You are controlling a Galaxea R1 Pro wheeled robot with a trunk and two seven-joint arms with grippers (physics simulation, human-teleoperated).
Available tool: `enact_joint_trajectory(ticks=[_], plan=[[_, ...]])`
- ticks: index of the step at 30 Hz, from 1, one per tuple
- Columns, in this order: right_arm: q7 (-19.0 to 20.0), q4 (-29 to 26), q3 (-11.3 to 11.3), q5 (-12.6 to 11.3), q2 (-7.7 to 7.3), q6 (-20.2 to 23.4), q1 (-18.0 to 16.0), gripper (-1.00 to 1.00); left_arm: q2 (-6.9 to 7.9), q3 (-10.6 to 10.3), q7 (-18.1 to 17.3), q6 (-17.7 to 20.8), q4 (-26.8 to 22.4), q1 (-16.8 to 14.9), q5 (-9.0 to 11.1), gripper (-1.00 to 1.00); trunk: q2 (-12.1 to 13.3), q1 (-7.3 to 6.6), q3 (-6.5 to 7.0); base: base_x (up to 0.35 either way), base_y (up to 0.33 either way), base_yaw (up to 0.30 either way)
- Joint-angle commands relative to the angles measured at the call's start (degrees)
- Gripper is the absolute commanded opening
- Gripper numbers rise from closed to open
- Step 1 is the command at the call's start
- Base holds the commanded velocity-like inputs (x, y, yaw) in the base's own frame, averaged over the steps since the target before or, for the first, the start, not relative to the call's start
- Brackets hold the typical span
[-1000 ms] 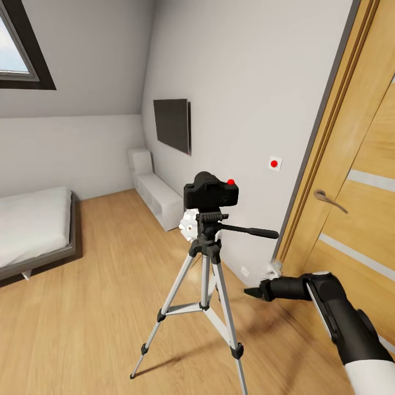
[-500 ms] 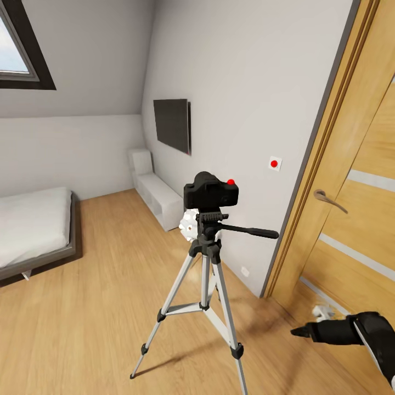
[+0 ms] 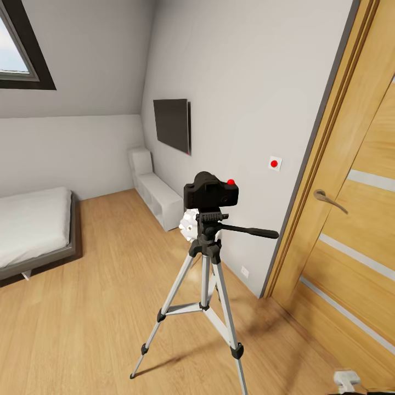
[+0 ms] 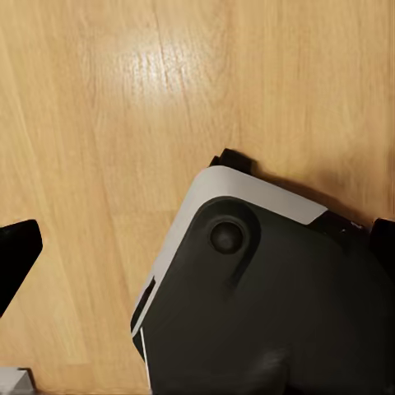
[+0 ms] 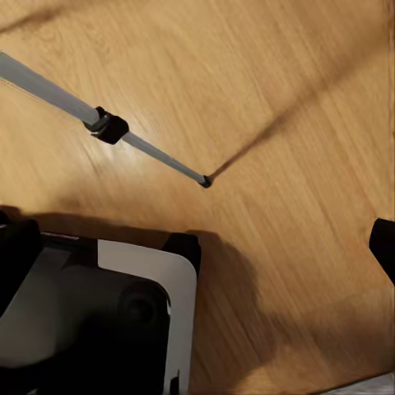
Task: Attach the digital camera to the camera tripod in the bedroom.
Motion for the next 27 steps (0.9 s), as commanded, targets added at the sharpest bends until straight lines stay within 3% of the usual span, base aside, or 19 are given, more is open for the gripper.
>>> enact_joint_trajectory(ticks=[1, 7, 14, 23, 27], plan=[[-1.56, 1.42, -0.57, 0.34, 0.22, -1.05, 0.78, 1.00, -0.53, -0.48, 0.21, 0.48, -0.01, 0.38, 0.39, 1.00, -0.12, 0.03, -0.12, 0.000, 0.000, 0.000], [-4.27, 3.43, -0.56, 0.26, 1.54, -3.18, 6.17, 1.00, -2.08, -0.47, 0.28, 1.23, 0.01, 1.30, 0.45, 1.00, -0.12, 0.03, -0.12, 0.000, 0.000, 0.000], [-6.13, 4.02, -0.62, 0.24, 2.48, -3.99, 10.23, 1.00, -2.64, -0.47, 0.30, 1.43, 0.02, 1.62, 0.47, 1.00, -0.12, 0.03, -0.12, 0.000, 0.000, 0.000], [-8.42, 4.13, -0.65, 0.17, 3.71, -4.31, 11.17, 1.00, -2.83, -0.47, 0.31, 1.49, 0.02, 1.70, 0.48, 1.00, -0.12, 0.03, -0.12, 0.000, 0.000, 0.000], [-9.93, 4.22, -0.71, 0.04, 5.59, -3.95, 11.48, 1.00, -3.58, -0.47, 0.23, 1.53, 0.02, 1.70, 0.40, 1.00, -0.12, 0.03, -0.12, 0.000, 0.000, 0.000]])
